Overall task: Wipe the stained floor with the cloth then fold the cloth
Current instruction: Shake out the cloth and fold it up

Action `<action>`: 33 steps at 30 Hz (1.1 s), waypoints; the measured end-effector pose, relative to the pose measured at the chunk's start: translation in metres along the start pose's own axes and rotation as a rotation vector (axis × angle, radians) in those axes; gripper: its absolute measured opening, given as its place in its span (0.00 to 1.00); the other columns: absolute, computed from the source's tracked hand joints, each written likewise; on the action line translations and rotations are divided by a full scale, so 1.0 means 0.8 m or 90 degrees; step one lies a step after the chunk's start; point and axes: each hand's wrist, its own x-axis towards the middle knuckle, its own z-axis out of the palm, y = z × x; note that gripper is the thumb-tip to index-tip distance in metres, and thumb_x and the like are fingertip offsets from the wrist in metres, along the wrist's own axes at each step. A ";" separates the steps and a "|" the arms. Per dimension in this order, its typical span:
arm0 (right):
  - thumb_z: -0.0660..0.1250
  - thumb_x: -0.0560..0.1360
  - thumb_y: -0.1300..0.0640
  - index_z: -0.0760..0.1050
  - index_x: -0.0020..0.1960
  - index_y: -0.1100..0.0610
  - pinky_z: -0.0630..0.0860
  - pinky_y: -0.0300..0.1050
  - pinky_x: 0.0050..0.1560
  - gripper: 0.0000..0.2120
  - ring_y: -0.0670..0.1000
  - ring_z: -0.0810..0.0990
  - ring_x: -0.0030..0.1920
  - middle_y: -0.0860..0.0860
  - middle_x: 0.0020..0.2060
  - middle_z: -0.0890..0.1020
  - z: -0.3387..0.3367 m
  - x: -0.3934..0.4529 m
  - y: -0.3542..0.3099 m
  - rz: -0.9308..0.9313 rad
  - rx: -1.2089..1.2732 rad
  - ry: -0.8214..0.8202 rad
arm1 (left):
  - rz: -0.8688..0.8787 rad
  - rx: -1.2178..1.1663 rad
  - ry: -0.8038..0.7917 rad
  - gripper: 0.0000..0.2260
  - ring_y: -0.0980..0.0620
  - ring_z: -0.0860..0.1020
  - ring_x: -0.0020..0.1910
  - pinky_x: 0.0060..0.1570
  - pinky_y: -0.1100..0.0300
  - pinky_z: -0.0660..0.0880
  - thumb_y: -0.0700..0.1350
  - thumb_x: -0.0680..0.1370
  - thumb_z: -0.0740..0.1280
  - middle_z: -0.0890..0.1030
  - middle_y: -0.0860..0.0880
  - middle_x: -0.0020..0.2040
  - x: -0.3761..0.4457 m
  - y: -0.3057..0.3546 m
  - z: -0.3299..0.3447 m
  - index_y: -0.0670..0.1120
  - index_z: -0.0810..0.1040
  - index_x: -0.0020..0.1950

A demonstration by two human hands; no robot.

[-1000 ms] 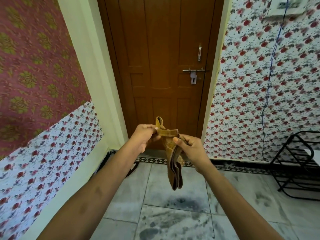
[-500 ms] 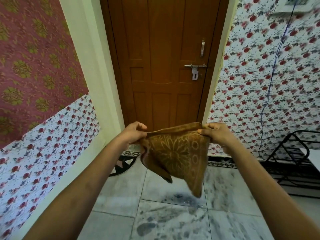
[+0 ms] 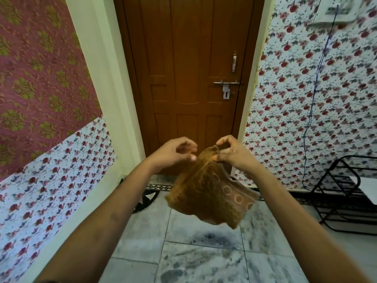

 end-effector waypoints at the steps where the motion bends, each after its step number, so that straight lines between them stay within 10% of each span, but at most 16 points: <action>1: 0.71 0.69 0.68 0.67 0.50 0.52 0.76 0.42 0.39 0.18 0.49 0.82 0.35 0.55 0.37 0.83 0.009 0.001 -0.001 0.001 -0.009 -0.013 | 0.020 -0.042 0.002 0.14 0.63 0.77 0.54 0.49 0.66 0.70 0.43 0.72 0.72 0.79 0.55 0.54 0.002 0.005 0.011 0.51 0.75 0.56; 7: 0.73 0.67 0.66 0.66 0.54 0.54 0.78 0.48 0.47 0.22 0.53 0.82 0.44 0.57 0.44 0.84 0.012 -0.010 0.009 0.075 0.103 -0.023 | 0.056 -0.090 0.040 0.06 0.64 0.78 0.47 0.46 0.67 0.70 0.42 0.74 0.69 0.81 0.56 0.44 0.003 0.001 0.041 0.50 0.80 0.50; 14: 0.61 0.74 0.73 0.70 0.51 0.59 0.81 0.40 0.35 0.11 0.48 0.83 0.33 0.55 0.34 0.84 0.013 -0.033 0.038 0.153 0.482 0.003 | 0.095 -0.049 0.074 0.05 0.62 0.76 0.49 0.45 0.70 0.67 0.42 0.76 0.66 0.81 0.54 0.47 0.001 0.009 0.057 0.51 0.81 0.47; 33: 0.69 0.72 0.66 0.70 0.55 0.57 0.80 0.42 0.42 0.15 0.51 0.82 0.43 0.56 0.44 0.82 0.038 -0.029 0.005 0.028 0.334 0.173 | 0.053 -0.057 0.107 0.10 0.63 0.80 0.40 0.42 0.68 0.73 0.40 0.71 0.72 0.82 0.54 0.36 -0.005 0.025 0.050 0.46 0.81 0.52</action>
